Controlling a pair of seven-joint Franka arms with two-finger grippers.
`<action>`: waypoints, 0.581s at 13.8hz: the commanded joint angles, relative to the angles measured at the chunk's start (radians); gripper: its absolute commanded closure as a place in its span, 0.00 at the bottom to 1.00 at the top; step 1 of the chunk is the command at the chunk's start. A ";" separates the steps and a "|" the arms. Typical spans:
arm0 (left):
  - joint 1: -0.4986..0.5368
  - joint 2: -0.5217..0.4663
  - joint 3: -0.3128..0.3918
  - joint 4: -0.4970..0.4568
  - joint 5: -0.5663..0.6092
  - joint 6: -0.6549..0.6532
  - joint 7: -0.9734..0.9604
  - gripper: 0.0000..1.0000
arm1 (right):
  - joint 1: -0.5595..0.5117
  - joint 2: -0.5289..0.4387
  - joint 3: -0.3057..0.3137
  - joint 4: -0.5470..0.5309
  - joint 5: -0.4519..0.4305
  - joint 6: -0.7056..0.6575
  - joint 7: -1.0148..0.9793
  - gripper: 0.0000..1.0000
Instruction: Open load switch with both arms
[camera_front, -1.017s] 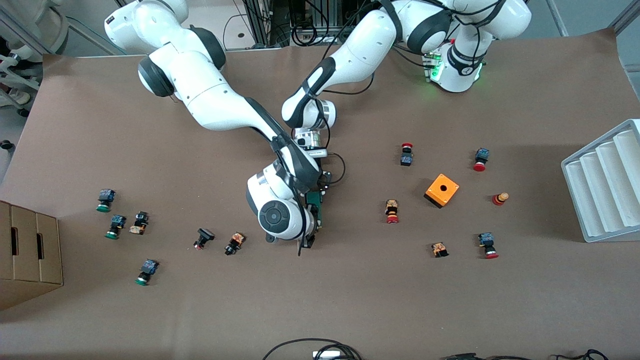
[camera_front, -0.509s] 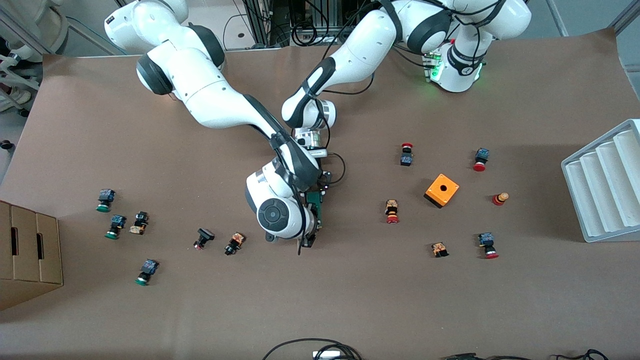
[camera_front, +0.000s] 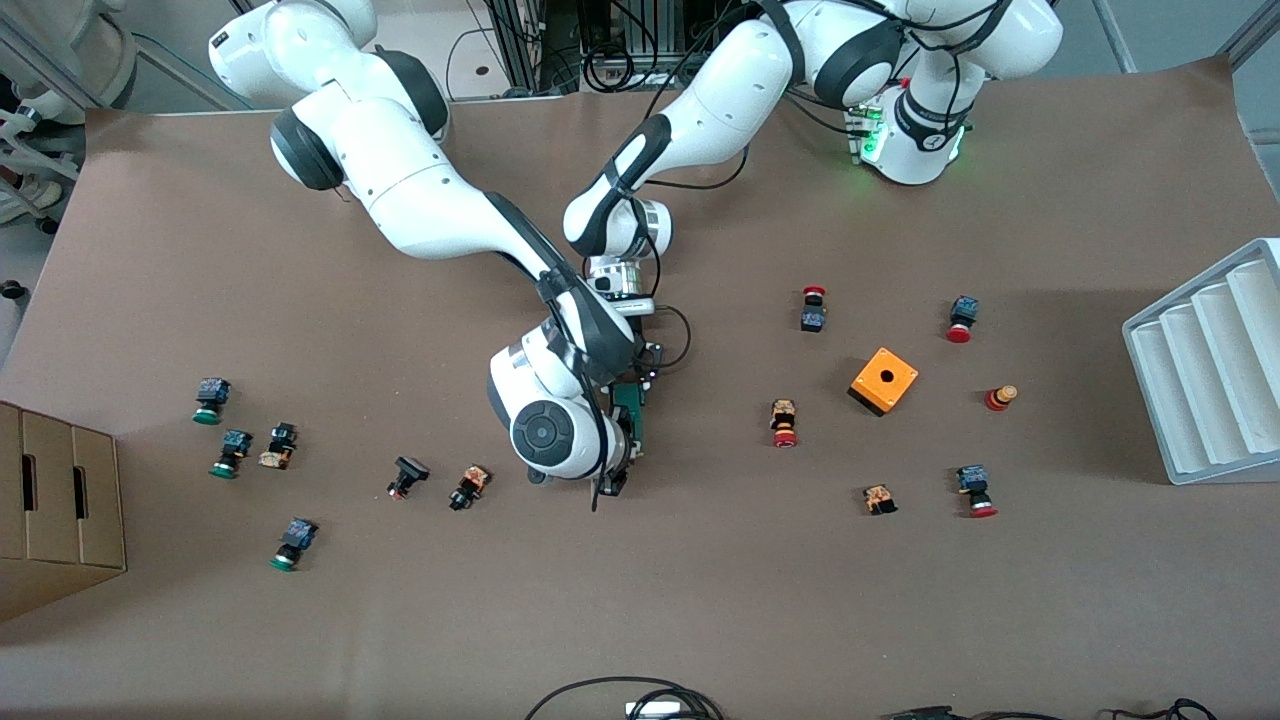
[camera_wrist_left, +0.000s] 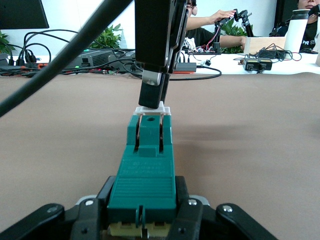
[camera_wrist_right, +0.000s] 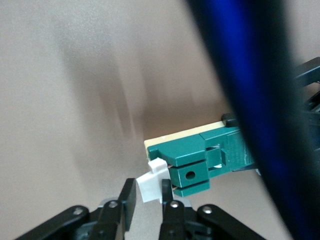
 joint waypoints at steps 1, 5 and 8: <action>0.009 0.014 -0.004 0.023 0.007 0.005 0.017 0.48 | -0.008 -0.011 0.009 -0.035 0.020 0.027 -0.001 0.70; 0.009 0.015 -0.004 0.023 0.008 0.005 0.017 0.48 | -0.006 -0.007 0.019 -0.036 0.022 0.033 0.012 0.70; 0.009 0.015 -0.004 0.023 0.007 0.005 0.017 0.48 | -0.006 -0.007 0.028 -0.038 0.022 0.032 0.029 0.72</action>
